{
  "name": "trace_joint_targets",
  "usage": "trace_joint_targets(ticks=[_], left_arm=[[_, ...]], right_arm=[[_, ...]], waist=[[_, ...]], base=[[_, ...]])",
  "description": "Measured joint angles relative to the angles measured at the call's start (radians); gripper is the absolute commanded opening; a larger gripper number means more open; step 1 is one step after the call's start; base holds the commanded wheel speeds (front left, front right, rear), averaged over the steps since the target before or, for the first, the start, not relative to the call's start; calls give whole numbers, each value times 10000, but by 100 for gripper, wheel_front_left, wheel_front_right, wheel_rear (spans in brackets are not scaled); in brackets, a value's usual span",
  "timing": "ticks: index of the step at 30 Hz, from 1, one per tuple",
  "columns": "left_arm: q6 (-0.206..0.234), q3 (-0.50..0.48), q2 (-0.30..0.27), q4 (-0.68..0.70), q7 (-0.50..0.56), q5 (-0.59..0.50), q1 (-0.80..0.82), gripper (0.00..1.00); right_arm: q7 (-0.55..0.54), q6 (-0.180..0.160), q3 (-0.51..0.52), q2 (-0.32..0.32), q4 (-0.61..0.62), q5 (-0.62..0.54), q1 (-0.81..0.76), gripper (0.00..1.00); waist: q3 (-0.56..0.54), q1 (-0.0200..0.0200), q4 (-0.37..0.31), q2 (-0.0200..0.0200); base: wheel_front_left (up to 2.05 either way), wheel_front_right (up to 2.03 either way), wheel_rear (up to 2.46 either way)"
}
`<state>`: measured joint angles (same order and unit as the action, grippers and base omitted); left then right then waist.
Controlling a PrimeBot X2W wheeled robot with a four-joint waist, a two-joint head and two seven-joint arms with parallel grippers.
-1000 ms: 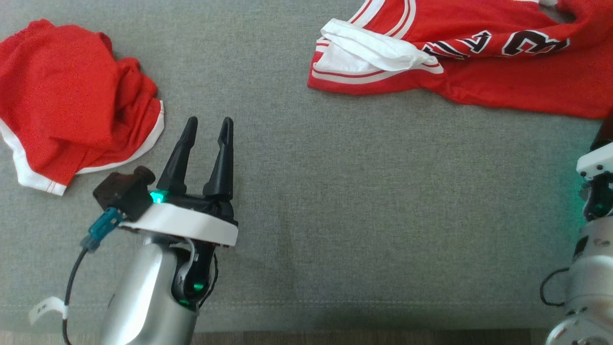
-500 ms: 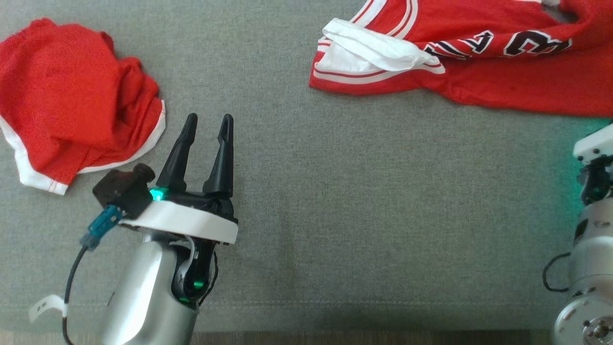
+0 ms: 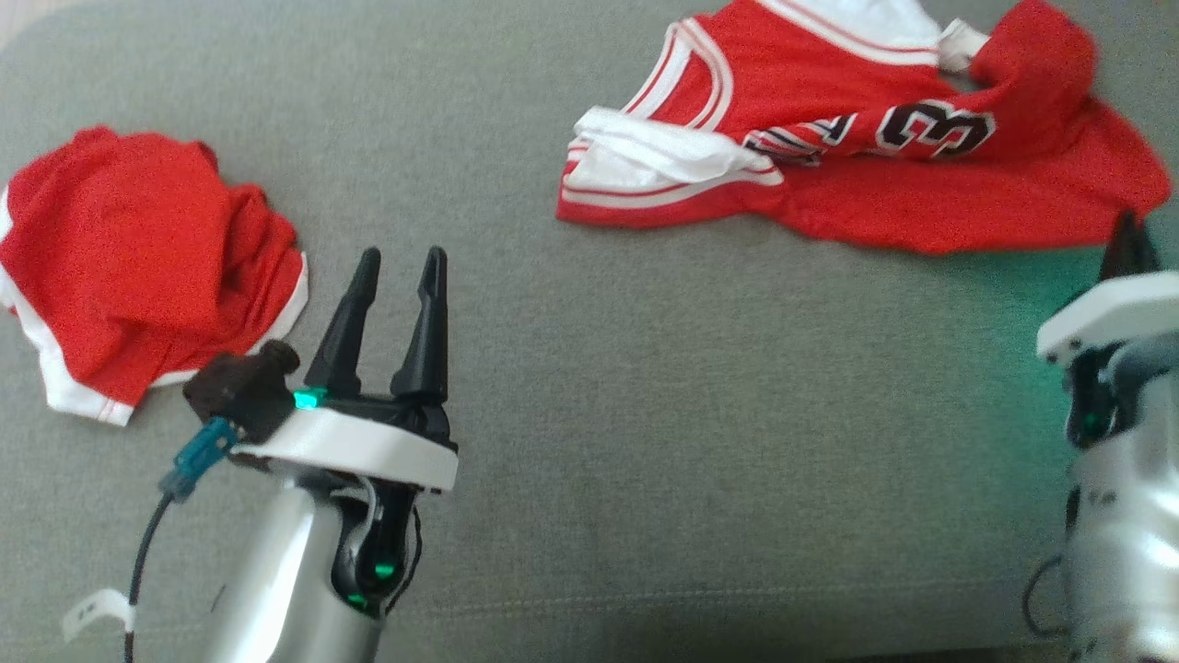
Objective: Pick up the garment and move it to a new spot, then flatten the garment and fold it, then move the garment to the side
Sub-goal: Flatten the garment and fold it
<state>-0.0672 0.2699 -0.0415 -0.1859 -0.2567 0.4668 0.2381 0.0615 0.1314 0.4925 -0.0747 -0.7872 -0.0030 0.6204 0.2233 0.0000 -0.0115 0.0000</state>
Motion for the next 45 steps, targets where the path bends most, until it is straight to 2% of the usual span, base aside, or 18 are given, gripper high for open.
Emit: trace_joint_targets(ticks=[4, 10, 18, 24, 29, 32, 39, 45], left_arm=[[113, 71, -2, 0, 0, 54, -255, 100], [234, 81, -6, 12, 0, 184, -654, 100], [301, 86, -6, 96, 0, 198, -752, 100], [105, 244, -8, -163, 2, -69, -424, 100], [6, 690, -4, -1131, 0, -79, 724, 100], [-10, 1039, 4, -2328, 19, -199, 1683, 100], [-10, 1185, -65, -4844, 1277, -564, 4563, 100], [230, 1225, -90, -6619, 1948, -834, 6238, 100]], right_arm=[[-598, 0, -817, 105, 1131, 587, -1157, 0], [-2004, 0, -1486, 211, 3315, 1269, -3134, 0], [-4010, 0, -1532, 303, 5676, 1595, -5142, 0], [-4947, 0, -1739, 334, 6675, 1720, -5586, 0], [-5012, 0, -2033, 336, 6788, 1787, -5586, 0], [-4817, 0, -2322, 336, 6759, 1875, -5538, 0], [-4092, 0, -3290, 336, 6378, 2148, -4654, 0], [-3442, 0, -3762, 334, 5983, 2355, -4237, 0]], waist=[[-478, 0, -196, 0], [-1073, 0, -585, 0], [-1219, 0, -1125, 0], [-953, -1, -1533, 0], [-612, 0, -1821, 0], [-328, 0, -1964, 0], [568, 0, -2389, 0], [1250, 1, -2910, 0]], base=[[0, 0, 0], [0, 0, 0], [0, 0, 0], [0, 0, 0], [0, 0, 0], [0, 0, 0], [0, 0, 0], [0, 0, 0]])
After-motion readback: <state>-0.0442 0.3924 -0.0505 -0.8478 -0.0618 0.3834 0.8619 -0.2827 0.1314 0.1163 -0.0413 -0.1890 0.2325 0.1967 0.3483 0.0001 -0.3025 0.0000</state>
